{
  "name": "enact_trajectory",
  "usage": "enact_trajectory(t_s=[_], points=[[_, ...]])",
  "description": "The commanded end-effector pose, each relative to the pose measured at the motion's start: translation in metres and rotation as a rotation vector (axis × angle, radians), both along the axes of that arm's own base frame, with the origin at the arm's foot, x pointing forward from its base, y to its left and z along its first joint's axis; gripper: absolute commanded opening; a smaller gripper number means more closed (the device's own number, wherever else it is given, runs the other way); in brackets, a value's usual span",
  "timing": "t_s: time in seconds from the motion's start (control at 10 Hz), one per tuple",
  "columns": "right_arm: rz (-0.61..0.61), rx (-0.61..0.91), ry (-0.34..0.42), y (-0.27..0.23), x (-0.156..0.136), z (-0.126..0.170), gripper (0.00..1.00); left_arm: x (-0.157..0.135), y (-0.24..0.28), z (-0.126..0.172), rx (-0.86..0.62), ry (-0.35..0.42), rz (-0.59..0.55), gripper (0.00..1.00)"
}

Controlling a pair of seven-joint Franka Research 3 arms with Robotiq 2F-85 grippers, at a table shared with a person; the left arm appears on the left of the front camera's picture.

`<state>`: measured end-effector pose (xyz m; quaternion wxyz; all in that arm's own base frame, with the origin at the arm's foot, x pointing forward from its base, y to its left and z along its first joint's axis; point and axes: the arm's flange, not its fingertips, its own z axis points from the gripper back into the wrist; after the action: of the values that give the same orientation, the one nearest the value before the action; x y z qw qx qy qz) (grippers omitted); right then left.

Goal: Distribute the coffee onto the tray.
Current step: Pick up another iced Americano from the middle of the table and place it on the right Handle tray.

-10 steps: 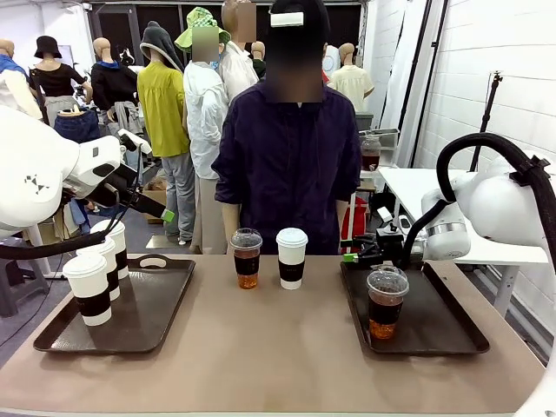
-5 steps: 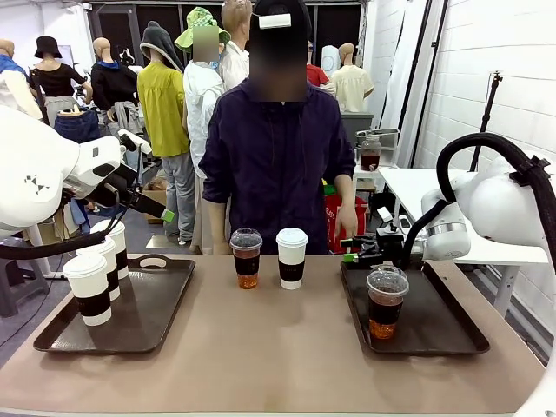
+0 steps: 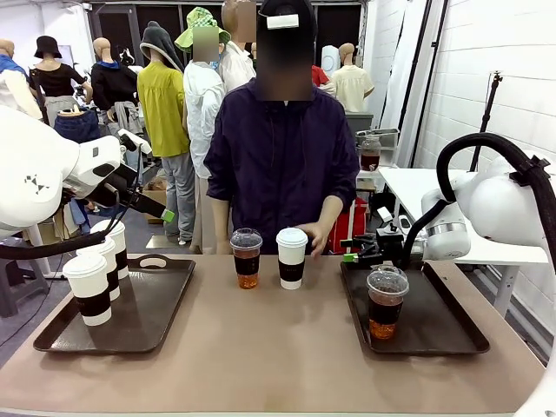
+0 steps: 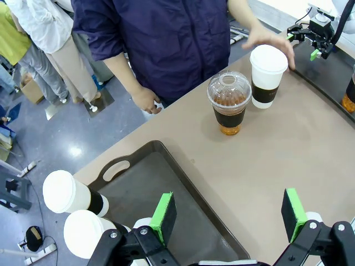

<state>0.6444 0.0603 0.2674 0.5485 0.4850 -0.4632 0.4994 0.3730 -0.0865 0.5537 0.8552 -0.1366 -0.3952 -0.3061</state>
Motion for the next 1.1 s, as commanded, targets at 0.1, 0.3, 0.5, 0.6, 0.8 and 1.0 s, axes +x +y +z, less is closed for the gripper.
enact_trajectory(t_s=[0.1,0.3,0.5,0.6,0.8,1.0], points=[[0.001,0.001,0.0,0.0005,-0.0002,-0.0002,1.0,-0.0001,0.0015,-0.0003,-0.006,0.002,0.0,1.0],[0.001,0.001,0.0,0.0005,-0.0002,-0.0002,1.0,-0.0001,0.0015,-0.0003,-0.006,0.002,0.0,1.0],[0.001,0.001,0.0,0.0005,-0.0002,-0.0002,1.0,-0.0001,0.0015,-0.0003,-0.006,0.002,0.0,1.0],[0.001,0.001,0.0,0.0005,-0.0002,-0.0002,1.0,-0.0001,0.0015,-0.0003,-0.006,0.002,0.0,1.0],[0.001,0.001,0.0,0.0005,-0.0002,-0.0002,1.0,-0.0001,0.0015,-0.0003,-0.006,0.002,0.0,1.0],[0.001,0.001,0.0,0.0005,-0.0002,-0.0002,1.0,-0.0001,0.0015,-0.0003,-0.006,0.002,0.0,1.0]])
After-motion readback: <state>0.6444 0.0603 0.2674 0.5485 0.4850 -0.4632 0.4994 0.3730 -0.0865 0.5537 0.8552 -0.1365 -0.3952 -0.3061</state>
